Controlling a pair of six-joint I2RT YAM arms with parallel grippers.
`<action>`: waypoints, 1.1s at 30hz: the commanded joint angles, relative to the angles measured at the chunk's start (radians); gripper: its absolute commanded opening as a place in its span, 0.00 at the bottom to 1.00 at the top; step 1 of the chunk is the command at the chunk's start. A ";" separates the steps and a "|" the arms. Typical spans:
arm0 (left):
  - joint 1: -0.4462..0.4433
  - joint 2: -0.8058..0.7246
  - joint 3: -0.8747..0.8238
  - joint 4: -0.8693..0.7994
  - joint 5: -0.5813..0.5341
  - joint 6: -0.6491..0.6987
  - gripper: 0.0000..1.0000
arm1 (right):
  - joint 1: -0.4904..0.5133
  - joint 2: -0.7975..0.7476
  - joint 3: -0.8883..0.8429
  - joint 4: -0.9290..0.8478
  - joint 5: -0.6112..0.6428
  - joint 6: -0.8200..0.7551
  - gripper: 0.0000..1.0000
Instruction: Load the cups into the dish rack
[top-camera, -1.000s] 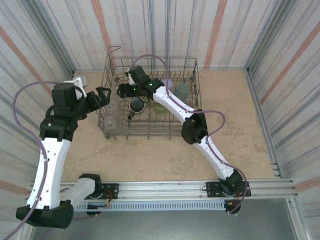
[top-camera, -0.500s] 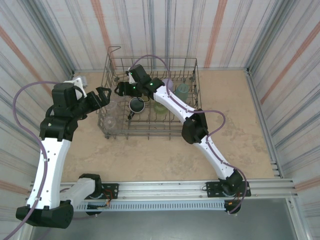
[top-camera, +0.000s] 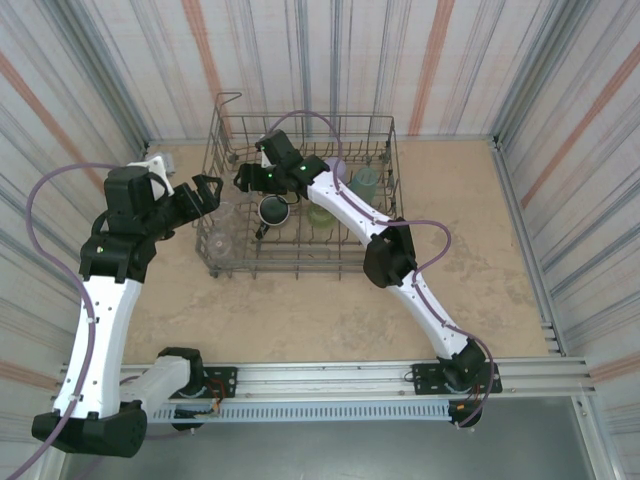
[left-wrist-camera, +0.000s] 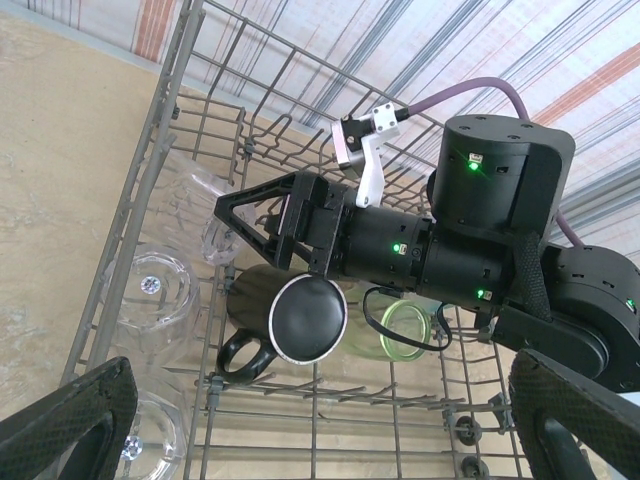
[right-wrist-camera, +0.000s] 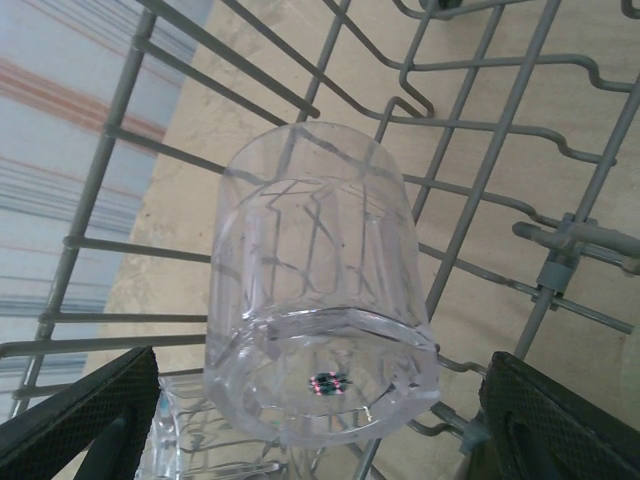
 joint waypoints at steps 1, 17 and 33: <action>0.009 -0.016 -0.015 0.008 0.001 0.006 0.99 | -0.003 0.044 0.025 -0.024 -0.015 0.002 0.87; 0.011 -0.013 -0.019 0.009 0.001 0.008 0.99 | 0.026 0.064 0.024 0.118 -0.150 0.088 0.87; 0.010 -0.025 -0.014 0.000 0.004 0.009 0.99 | 0.056 0.011 0.024 0.085 -0.123 0.090 0.87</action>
